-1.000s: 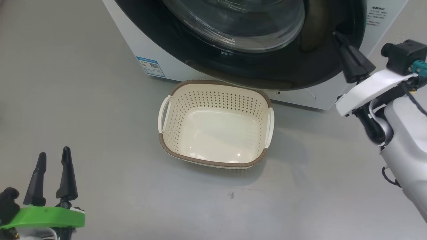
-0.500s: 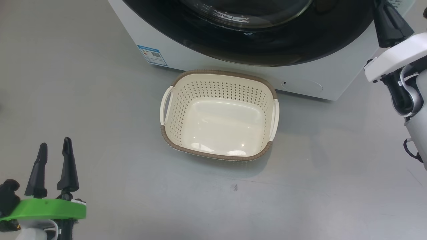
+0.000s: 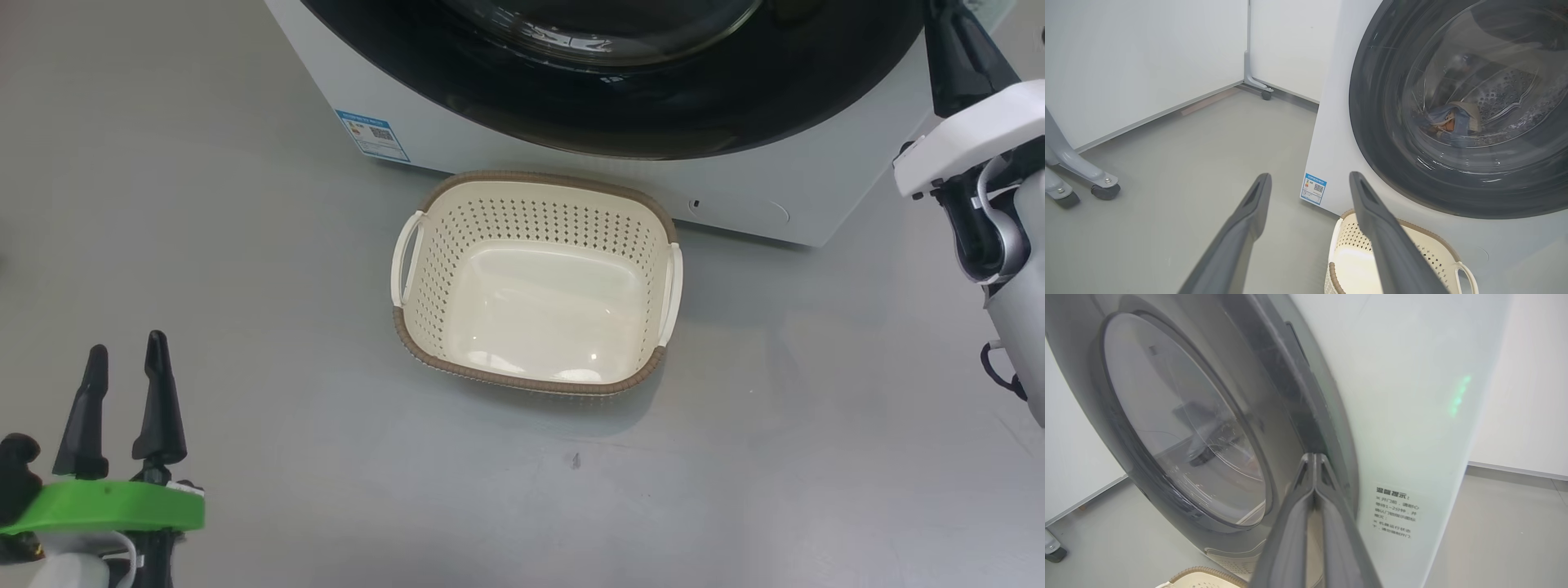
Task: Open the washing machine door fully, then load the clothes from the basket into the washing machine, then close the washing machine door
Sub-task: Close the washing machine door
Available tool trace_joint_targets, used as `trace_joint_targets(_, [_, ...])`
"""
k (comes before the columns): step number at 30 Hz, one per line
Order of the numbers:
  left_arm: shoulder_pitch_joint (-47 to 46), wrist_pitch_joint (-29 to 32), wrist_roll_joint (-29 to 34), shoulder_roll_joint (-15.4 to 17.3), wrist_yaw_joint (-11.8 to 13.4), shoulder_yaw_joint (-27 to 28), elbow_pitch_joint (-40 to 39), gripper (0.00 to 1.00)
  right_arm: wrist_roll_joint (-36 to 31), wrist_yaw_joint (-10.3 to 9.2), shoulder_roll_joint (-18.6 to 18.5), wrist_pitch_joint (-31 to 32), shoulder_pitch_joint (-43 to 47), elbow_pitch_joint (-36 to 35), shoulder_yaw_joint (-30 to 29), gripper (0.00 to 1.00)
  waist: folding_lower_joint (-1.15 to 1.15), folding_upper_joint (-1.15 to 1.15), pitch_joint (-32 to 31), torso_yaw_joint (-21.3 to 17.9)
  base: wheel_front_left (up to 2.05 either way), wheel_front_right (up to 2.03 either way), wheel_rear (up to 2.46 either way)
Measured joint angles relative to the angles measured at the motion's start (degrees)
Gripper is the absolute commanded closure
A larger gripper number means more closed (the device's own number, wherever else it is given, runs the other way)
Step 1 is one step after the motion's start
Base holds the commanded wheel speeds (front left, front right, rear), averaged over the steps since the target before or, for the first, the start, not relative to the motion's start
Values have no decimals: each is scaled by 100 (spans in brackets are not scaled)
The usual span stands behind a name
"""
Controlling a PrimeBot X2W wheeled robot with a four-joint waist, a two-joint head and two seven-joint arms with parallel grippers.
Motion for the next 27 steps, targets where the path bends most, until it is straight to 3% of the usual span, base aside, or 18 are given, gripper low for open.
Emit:
trace_joint_targets(8, [1, 0, 1, 1, 0, 13, 47, 0, -10, 44, 151, 2, 14, 159, 66, 97, 0, 0, -173, -64, 0, 0, 0])
trace_joint_targets(9, [1, 0, 2, 1, 0, 20, 55, 0, -10, 66, 172, 2, 34, 177, 71, 75, 0, 0, -201, -74, 0, 0, 0])
trace_joint_targets(11, [2, 0, 3, 1, 0, 32, 73, 0, -22, 86, 226, 2, 105, 190, 81, 55, 0, 0, -261, -96, 0, 0, 0])
trace_joint_targets(12, [2, 0, 4, 1, 0, 36, 78, 0, -35, 113, 253, 2, 137, 190, 82, 39, 0, 0, -295, -108, 0, 0, 0])
trace_joint_targets(13, [4, 0, 10, 1, 0, 42, 81, 0, -36, 115, 276, 2, 168, 183, 81, 13, 0, 0, -328, -122, 0, 0, 0])
trace_joint_targets(14, [5, 0, 11, 2, 0, 52, 86, 0, -45, 116, 307, 2, 201, 171, 80, 0, 0, 0, -363, -138, 0, 0, 0])
trace_joint_targets(27, [157, 0, 143, 75, 0, 119, 90, 0, -199, 218, 628, 2, 682, -41, 74, 0, 0, 0, -816, -488, 0, 0, 0])
